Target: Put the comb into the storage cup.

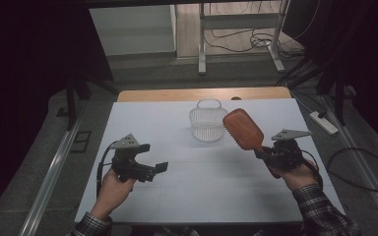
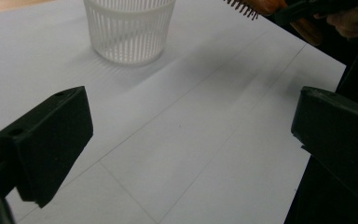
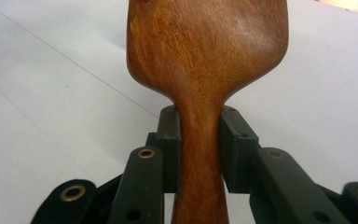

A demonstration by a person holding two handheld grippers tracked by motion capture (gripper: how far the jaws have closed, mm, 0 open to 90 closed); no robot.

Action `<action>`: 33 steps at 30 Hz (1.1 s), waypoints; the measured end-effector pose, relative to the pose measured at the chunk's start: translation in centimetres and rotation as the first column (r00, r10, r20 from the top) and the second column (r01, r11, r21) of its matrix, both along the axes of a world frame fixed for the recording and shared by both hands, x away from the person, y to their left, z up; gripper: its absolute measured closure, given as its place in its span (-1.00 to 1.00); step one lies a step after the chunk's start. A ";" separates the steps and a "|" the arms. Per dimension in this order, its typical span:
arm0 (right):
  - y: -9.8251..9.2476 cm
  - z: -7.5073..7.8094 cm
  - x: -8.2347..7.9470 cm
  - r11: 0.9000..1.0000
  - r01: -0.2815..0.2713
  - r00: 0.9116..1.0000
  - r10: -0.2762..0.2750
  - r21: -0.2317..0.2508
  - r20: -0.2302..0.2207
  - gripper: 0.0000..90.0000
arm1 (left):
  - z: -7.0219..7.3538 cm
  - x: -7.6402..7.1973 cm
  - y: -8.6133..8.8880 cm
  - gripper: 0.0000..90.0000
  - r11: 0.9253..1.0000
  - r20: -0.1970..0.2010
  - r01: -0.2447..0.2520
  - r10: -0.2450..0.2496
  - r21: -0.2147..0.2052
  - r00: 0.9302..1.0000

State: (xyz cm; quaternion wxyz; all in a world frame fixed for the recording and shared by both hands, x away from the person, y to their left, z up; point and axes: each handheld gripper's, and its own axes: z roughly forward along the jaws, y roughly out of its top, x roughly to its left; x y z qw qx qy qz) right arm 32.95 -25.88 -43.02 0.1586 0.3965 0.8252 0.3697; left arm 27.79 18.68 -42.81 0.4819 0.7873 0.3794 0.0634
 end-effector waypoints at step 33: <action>3.6 0.6 -1.4 0.988 -0.128 0.992 0.126 0.088 0.023 0.60 | 0.5 3.7 -3.5 -1.00 0.997 -0.030 0.035 -0.037 -0.063 0.999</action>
